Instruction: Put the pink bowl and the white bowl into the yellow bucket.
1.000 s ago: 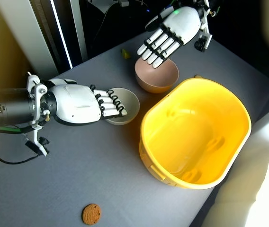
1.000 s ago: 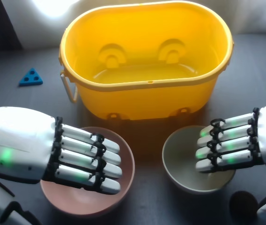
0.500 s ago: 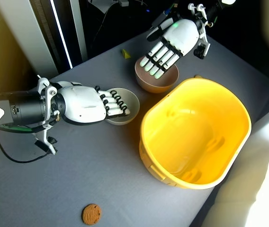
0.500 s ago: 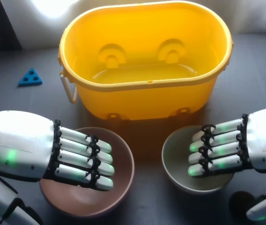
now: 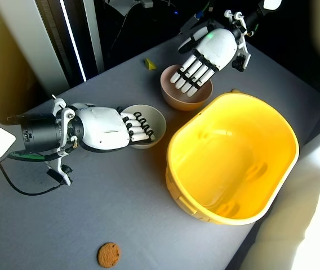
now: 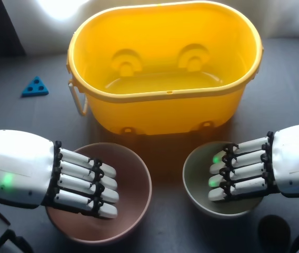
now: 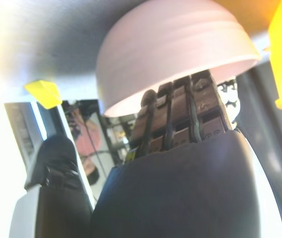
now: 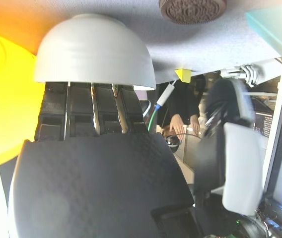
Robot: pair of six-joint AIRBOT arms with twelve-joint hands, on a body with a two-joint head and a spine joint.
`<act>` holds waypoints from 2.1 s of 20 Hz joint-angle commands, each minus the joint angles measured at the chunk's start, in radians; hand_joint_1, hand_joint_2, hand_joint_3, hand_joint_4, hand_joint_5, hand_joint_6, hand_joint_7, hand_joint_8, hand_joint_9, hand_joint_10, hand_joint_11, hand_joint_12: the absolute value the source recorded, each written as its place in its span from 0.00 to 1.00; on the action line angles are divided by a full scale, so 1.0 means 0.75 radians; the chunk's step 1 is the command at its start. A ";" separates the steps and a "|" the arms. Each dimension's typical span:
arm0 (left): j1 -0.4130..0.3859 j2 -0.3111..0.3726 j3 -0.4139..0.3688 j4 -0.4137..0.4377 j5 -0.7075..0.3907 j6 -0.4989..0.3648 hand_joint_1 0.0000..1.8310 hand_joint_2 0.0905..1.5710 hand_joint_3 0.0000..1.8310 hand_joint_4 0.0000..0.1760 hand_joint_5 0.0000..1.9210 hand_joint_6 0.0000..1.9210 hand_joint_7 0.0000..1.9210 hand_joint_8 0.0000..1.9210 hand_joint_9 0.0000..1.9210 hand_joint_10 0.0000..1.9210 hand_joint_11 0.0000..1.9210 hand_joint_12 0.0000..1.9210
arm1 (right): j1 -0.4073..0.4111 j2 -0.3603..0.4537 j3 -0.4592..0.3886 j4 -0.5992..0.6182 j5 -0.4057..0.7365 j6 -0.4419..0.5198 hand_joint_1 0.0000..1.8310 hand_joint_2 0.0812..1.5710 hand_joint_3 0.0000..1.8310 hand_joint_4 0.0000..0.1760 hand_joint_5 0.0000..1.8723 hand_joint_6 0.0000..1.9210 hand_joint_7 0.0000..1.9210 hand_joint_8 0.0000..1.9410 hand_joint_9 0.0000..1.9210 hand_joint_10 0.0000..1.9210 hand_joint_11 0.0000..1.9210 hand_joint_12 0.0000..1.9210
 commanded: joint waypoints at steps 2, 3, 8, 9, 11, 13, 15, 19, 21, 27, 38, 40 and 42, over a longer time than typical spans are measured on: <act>0.006 0.004 0.003 -0.078 -0.094 0.002 0.25 0.63 0.00 0.00 0.00 0.00 0.00 0.00 0.00 0.00 0.00 0.00 | 0.000 0.008 0.003 0.075 0.097 -0.005 0.30 0.52 0.00 0.00 0.04 0.00 0.03 0.00 0.02 0.00 0.00 0.11; 0.008 0.003 0.003 -0.073 -0.094 0.004 0.26 0.63 0.00 0.00 0.00 0.00 0.00 0.00 0.00 0.00 0.00 0.00 | -0.001 0.008 0.003 0.076 0.097 -0.007 0.31 0.51 0.00 0.00 0.03 0.00 0.02 0.00 0.01 0.00 0.00 0.10; 0.022 -0.002 0.006 -0.068 -0.095 0.012 0.27 0.58 0.00 0.00 0.00 0.00 0.00 0.00 0.00 0.00 0.00 0.00 | -0.001 0.008 0.003 0.077 0.098 -0.027 0.37 0.46 0.00 0.00 0.02 0.00 0.02 0.00 0.01 0.00 0.00 0.12; 0.026 -0.004 0.007 -0.068 -0.095 0.016 0.27 0.58 0.00 0.00 0.00 0.00 0.00 0.00 0.00 0.00 0.00 0.00 | -0.001 0.008 0.004 0.079 0.098 -0.028 0.38 0.46 0.00 0.00 0.02 0.00 0.02 0.00 0.00 0.00 0.00 0.12; 0.031 -0.006 0.007 -0.067 -0.095 0.020 0.30 0.57 0.00 0.00 0.00 0.00 0.00 0.00 0.00 0.00 0.00 0.00 | -0.001 0.008 0.006 0.082 0.098 -0.028 0.43 0.45 0.00 0.00 0.01 0.00 0.01 0.00 0.00 0.00 0.00 0.13; 0.034 -0.008 0.008 -0.066 -0.095 0.025 0.34 0.56 0.00 0.00 0.00 0.00 0.00 0.00 0.00 0.00 0.00 0.00 | -0.001 0.008 0.007 0.089 0.098 -0.032 0.46 0.46 0.00 0.00 0.01 0.00 0.00 0.00 0.00 0.00 0.00 0.08; 0.034 -0.009 0.010 -0.066 -0.094 0.025 0.34 0.56 0.00 0.00 0.00 0.00 0.00 0.00 0.00 0.00 0.00 0.00 | -0.001 0.008 0.008 0.095 0.098 -0.037 0.48 0.48 0.00 0.00 0.00 0.00 0.00 0.00 0.00 0.00 0.00 0.04; 0.033 -0.012 0.016 -0.067 -0.085 0.023 0.33 0.56 0.00 0.00 0.00 0.00 0.00 0.00 0.00 0.00 0.00 0.00 | 0.000 0.008 0.009 0.099 0.098 -0.044 0.48 0.47 0.00 0.00 0.00 0.00 0.00 0.00 0.00 0.00 0.00 0.05; 0.033 -0.014 0.015 -0.067 -0.077 0.019 0.30 0.56 0.00 0.00 0.00 0.00 0.00 0.00 0.00 0.00 0.00 0.00 | 0.000 0.008 0.009 0.099 0.098 -0.045 0.48 0.47 0.00 0.00 0.00 0.00 0.00 0.00 0.00 0.00 0.00 0.07; 0.033 -0.016 0.008 -0.067 -0.064 0.018 0.33 0.57 0.00 0.00 0.00 0.00 0.00 0.00 0.00 0.00 0.00 0.00 | -0.001 0.008 0.009 0.100 0.098 -0.047 0.47 0.47 0.00 0.00 0.00 0.00 0.00 0.00 0.00 0.00 0.00 0.05; 0.033 -0.020 0.008 -0.067 -0.055 0.018 0.40 0.59 0.00 0.00 0.00 0.00 0.00 0.00 0.00 0.00 0.00 0.00 | -0.002 0.008 0.009 0.100 0.098 -0.051 0.48 0.48 0.00 0.00 0.00 0.00 0.00 0.00 0.00 0.00 0.00 0.08; 0.033 -0.020 0.006 -0.067 -0.055 0.018 0.40 0.67 0.00 0.00 0.01 0.00 0.02 0.02 0.03 0.00 0.00 0.11 | -0.003 0.008 0.009 0.100 0.098 -0.051 0.48 0.50 0.00 0.00 0.03 0.00 0.02 0.00 0.01 0.00 0.00 0.15; 0.034 -0.020 0.003 -0.067 -0.054 0.018 0.41 0.69 0.00 0.00 0.02 0.00 0.04 0.01 0.04 0.01 0.00 0.15 | -0.004 0.008 0.009 0.100 0.098 -0.053 0.52 0.50 0.00 0.00 0.04 0.01 0.04 0.01 0.03 0.01 0.00 0.18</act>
